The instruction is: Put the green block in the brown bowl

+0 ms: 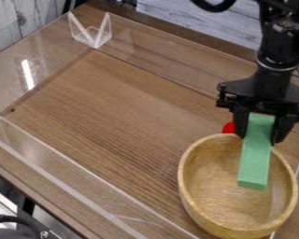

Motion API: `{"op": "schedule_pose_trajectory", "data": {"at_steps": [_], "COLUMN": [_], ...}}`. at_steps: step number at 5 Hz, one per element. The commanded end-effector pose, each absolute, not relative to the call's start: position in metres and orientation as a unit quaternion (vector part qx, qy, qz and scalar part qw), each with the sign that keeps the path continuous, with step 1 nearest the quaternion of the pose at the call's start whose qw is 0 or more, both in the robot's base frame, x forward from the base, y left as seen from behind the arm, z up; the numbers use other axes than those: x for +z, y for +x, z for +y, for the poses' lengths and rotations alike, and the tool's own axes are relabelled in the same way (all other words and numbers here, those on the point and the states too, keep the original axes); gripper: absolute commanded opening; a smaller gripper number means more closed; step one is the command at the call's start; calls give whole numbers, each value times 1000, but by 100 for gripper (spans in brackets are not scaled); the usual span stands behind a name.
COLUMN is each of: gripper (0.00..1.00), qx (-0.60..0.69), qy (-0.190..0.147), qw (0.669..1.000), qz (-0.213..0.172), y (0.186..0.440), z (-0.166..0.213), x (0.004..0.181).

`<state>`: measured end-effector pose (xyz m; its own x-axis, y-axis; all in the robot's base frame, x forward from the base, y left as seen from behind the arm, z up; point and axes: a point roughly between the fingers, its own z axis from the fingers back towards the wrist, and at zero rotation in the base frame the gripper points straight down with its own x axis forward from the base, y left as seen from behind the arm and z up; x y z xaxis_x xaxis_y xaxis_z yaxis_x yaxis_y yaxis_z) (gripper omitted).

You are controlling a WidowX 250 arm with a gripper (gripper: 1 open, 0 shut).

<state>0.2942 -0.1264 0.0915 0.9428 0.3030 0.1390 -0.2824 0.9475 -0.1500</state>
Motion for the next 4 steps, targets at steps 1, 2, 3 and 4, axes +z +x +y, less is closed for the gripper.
{"op": "schedule_pose_trajectory", "data": {"at_steps": [1,2,3,4], "gripper": [0,0,0,0], "qx": [113,82,117,155], "qy": [-90,-93,-87,-84], "qw": [982,985,981,975], "qz": [-119,-120,-130,-138], "y": [297,290,283,276], "z": [-137,-141,-136,-131], "x": [125,131,137,139]}}
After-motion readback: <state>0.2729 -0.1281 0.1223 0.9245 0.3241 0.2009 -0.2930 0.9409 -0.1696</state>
